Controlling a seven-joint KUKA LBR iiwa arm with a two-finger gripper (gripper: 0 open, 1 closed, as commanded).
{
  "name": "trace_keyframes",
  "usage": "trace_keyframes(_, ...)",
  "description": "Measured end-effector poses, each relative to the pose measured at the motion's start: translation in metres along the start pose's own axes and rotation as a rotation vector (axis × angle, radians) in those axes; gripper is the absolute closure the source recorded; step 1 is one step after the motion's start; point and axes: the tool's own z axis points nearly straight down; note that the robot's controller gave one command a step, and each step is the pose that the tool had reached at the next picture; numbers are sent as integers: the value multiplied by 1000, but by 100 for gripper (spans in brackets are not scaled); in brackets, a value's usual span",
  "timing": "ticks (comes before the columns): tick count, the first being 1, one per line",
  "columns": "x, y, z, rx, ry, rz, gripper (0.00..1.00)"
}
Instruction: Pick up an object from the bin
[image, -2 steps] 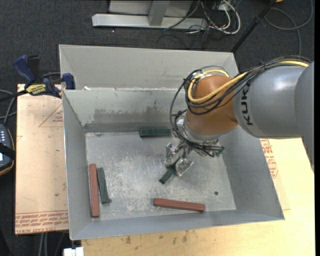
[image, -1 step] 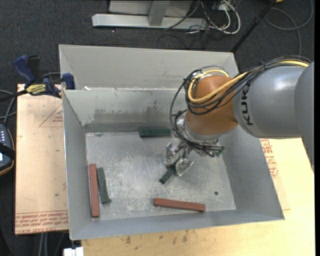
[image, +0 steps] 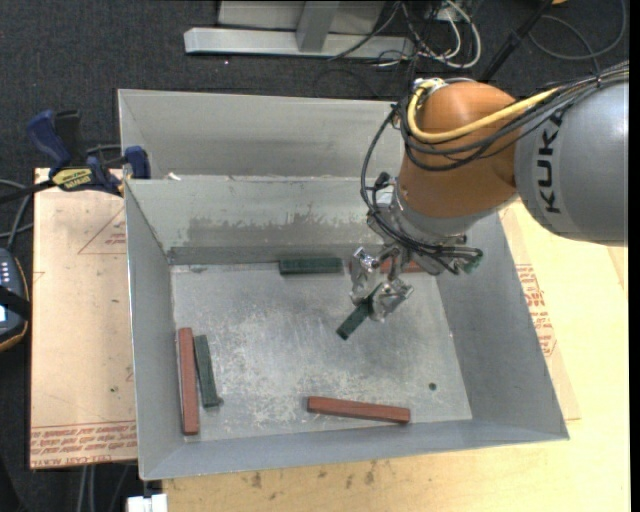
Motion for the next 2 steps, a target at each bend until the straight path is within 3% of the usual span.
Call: trace_keyframes(2,-2,-12,-16,-1,1,-1,100)
